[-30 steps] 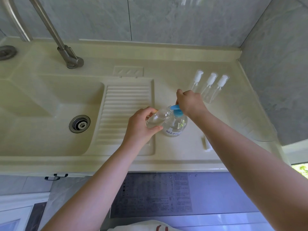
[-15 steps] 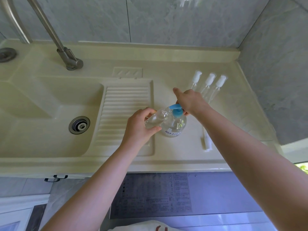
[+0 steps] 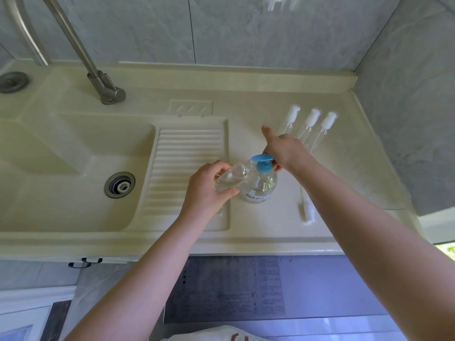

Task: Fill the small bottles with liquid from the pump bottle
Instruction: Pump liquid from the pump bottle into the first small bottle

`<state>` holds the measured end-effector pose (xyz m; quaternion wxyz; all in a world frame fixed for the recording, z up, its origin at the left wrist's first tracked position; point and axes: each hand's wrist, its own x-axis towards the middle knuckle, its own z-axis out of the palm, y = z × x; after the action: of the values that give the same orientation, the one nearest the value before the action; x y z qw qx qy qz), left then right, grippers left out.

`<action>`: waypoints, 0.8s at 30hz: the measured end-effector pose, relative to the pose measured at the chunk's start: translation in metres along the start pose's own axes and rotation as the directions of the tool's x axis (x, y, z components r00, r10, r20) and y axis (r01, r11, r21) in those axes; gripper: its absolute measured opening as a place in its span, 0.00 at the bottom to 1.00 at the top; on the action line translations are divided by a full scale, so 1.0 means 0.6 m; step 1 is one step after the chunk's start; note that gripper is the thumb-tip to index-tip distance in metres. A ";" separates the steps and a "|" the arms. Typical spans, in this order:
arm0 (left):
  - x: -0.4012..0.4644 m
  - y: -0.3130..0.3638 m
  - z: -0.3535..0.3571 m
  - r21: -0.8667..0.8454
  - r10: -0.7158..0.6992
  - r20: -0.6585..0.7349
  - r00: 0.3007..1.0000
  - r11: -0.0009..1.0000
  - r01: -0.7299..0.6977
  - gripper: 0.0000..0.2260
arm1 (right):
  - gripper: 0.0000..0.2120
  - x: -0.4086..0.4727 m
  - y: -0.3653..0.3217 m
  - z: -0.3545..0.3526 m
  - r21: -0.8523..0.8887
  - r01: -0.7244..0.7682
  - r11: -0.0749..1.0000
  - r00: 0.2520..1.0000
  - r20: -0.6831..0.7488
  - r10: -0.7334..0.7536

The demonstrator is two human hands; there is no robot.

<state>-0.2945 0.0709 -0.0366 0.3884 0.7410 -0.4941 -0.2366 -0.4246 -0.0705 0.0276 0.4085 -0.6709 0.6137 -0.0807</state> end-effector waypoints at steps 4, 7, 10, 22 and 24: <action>-0.003 0.000 0.000 -0.025 -0.001 -0.017 1.000 1.000 0.001 0.17 | 0.35 -0.014 0.009 -0.003 -0.048 0.051 0.998 0.999 -0.006 -0.051; -0.004 0.002 0.000 -0.042 -0.007 -0.024 1.000 0.999 0.006 0.17 | 0.28 -0.028 0.013 0.002 -0.127 0.139 0.982 0.990 -0.007 -0.141; -0.003 0.004 -0.001 -0.054 -0.011 -0.024 1.000 0.999 0.010 0.17 | 0.30 -0.029 0.019 0.013 -0.120 0.131 0.984 0.991 -0.016 -0.134; 0.001 0.001 -0.003 -0.019 0.014 -0.033 0.999 1.000 -0.015 0.17 | 0.30 -0.011 0.021 0.011 -0.074 0.067 0.995 0.998 0.025 -0.066; 0.000 0.001 -0.002 -0.025 0.018 -0.035 0.999 1.000 -0.018 0.17 | 0.29 -0.015 0.019 0.010 -0.094 0.068 0.993 0.998 0.023 -0.066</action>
<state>-0.2937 0.0715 -0.0354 0.4085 0.7355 -0.4908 -0.2265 -0.4317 -0.0590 0.0197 0.3795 -0.7104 0.5898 -0.0583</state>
